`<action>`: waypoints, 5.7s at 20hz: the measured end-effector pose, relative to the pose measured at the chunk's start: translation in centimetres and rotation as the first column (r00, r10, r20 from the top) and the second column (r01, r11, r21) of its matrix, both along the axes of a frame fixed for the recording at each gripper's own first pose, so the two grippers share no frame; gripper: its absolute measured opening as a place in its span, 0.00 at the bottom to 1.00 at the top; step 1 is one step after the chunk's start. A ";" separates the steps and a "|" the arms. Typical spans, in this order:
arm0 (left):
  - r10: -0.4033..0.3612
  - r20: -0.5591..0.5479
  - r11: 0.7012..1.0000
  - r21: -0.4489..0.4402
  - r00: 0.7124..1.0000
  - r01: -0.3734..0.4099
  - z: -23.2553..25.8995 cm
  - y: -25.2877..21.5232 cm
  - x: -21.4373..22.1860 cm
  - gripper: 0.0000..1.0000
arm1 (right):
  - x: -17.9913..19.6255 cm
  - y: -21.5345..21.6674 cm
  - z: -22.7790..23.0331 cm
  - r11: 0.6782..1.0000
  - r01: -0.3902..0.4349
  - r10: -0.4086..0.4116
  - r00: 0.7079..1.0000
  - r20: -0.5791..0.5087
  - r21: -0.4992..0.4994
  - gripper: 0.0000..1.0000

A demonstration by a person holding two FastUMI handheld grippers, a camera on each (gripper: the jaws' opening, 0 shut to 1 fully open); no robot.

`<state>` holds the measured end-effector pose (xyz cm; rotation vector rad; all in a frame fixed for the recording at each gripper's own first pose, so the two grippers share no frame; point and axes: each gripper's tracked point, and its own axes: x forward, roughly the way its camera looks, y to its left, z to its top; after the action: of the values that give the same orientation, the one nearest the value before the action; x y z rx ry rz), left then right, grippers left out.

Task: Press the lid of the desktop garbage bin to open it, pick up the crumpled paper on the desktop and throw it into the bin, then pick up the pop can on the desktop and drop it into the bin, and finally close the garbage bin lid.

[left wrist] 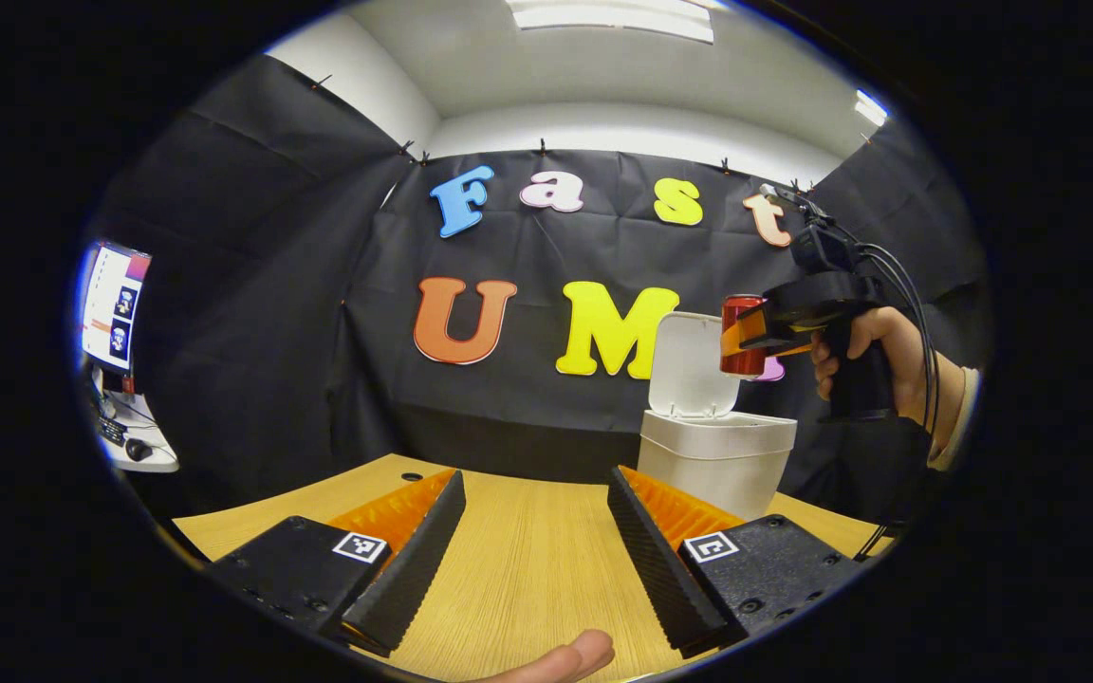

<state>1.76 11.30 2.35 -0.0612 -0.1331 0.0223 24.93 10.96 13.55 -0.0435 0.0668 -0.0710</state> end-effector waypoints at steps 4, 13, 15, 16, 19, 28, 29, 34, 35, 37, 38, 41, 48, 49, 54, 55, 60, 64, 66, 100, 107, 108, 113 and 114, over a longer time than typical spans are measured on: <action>0.009 -0.037 1.000 -0.028 0.999 -0.010 -0.9 0.8 0.4 0.97 | 2.8 -1.8 -1.3 0.999 0.054 -0.054 0.997 -0.048 -0.008 0.79; 0.008 -0.087 1.000 0.017 0.996 -0.006 -2.6 0.3 1.1 0.98 | 4.3 -2.4 -3.6 0.997 0.064 -0.059 0.992 -0.109 0.049 0.79; 0.003 -0.094 1.000 0.016 0.996 -0.001 -2.7 0.1 1.1 0.98 | 4.4 -2.6 -3.6 0.996 0.070 -0.064 0.992 -0.109 0.050 0.80; 0.003 -0.095 1.000 0.018 0.995 -0.002 -2.7 0.2 1.1 0.98 | 4.4 -2.9 -3.7 0.995 0.080 -0.074 0.991 -0.113 0.052 0.79; 0.006 -0.102 1.000 0.027 0.995 -0.004 -3.0 0.1 1.3 0.98 | 4.7 -3.3 -3.9 0.995 0.086 -0.078 0.990 -0.117 0.060 0.79; -0.004 -0.128 0.999 0.035 0.992 0.009 -4.2 -0.1 2.1 0.98 | 3.6 -2.3 -0.5 1.000 0.009 -0.009 0.999 -0.033 -0.018 0.94; -0.008 -0.125 0.999 0.040 0.992 0.013 -4.1 -0.2 2.2 0.98 | 3.5 -2.1 0.3 1.000 -0.003 0.002 1.000 -0.020 -0.020 0.94; 0.000 -0.142 0.999 0.037 0.990 0.005 -4.8 0.1 2.6 0.98 | 3.2 -2.0 5.4 1.000 -0.009 0.010 0.998 0.068 -0.017 0.94; 0.003 -0.148 0.999 0.035 0.989 0.002 -4.9 0.2 2.7 0.98 | 3.2 -2.0 6.6 1.000 -0.009 0.010 0.996 0.090 -0.013 0.94; 0.008 -0.163 1.000 0.030 0.987 -0.003 -5.3 0.2 2.9 0.98 | 3.7 -2.1 9.0 1.000 -0.013 0.014 0.991 0.131 -0.009 0.94; 0.009 -0.165 1.000 0.029 0.986 -0.004 -5.4 0.3 3.0 0.98 | 4.0 -2.3 10.2 1.000 -0.009 0.010 0.989 0.148 -0.011 0.93; 0.005 -0.174 1.000 0.024 0.985 0.000 -5.7 0.1 3.3 0.98 | 5.7 -2.6 12.8 1.000 -0.014 0.016 0.983 0.185 -0.013 0.93; -0.021 -0.154 1.000 -0.004 0.988 0.021 -5.7 0.3 3.8 0.98 | 11.5 -1.9 12.5 1.000 -0.015 0.015 0.984 0.176 -0.003 0.93; -0.016 -0.160 1.000 -0.007 0.987 0.015 -5.9 0.7 3.9 0.98 | 12.2 -1.8 11.9 1.000 -0.010 0.008 0.986 0.165 0.012 0.93; 0.031 -0.168 0.999 -0.030 0.985 -0.036 -6.2 3.0 3.9 0.98 | 13.5 -2.0 10.6 0.999 0.017 -0.021 0.992 0.127 0.037 0.96; 0.037 -0.167 0.999 -0.032 0.985 -0.042 -6.2 3.1 3.9 0.98 | 13.2 -1.8 10.3 0.999 0.015 -0.019 0.993 0.116 0.035 0.96; 0.051 -0.187 0.998 -0.012 0.981 -0.055 -6.8 3.6 3.7 0.98 | 9.8 -2.1 9.4 0.999 0.019 -0.021 0.997 0.074 0.038 0.96; 0.041 -0.194 0.999 -0.005 0.980 -0.043 -6.7 2.3 3.7 0.98 | 6.5 -2.9 6.6 0.998 0.057 -0.056 0.998 -0.042 0.021 0.95; 0.030 -0.209 1.000 0.012 0.977 -0.028 -7.1 1.2 4.0 0.98 | 4.6 -3.4 4.4 0.995 0.096 -0.093 0.988 -0.126 0.022 0.95; 0.010 -0.239 0.997 0.073 0.971 0.007 -8.1 -1.6 4.1 0.98 | 1.3 -4.4 -7.5 0.996 0.080 -0.044 0.855 -0.516 0.048 0.96; 0.029 -0.238 0.996 0.093 0.971 -0.007 -8.2 -1.5 4.3 0.98 | 1.2 -4.4 -8.1 0.998 0.026 -0.003 0.907 -0.421 0.049 0.96; 0.028 -0.238 0.996 0.092 0.971 -0.006 -8.3 -1.7 4.2 0.98 | 1.2 -4.4 -8.1 0.998 0.018 0.005 0.912 -0.410 0.052 0.97; 0.028 -0.239 0.994 0.105 0.971 -0.002 -8.3 -1.9 4.3 0.98 | 1.8 -4.5 -8.8 1.000 -0.025 0.029 0.953 -0.303 0.019 0.98; 0.026 -0.243 0.994 0.105 0.970 0.000 -8.4 -1.9 4.3 0.98 | 1.7 -4.5 -8.7 0.999 -0.022 0.029 0.957 -0.288 0.029 0.98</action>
<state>6.07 9.39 -6.10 0.0475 0.1116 0.0358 26.67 6.41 4.90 -0.0287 0.3597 -0.0373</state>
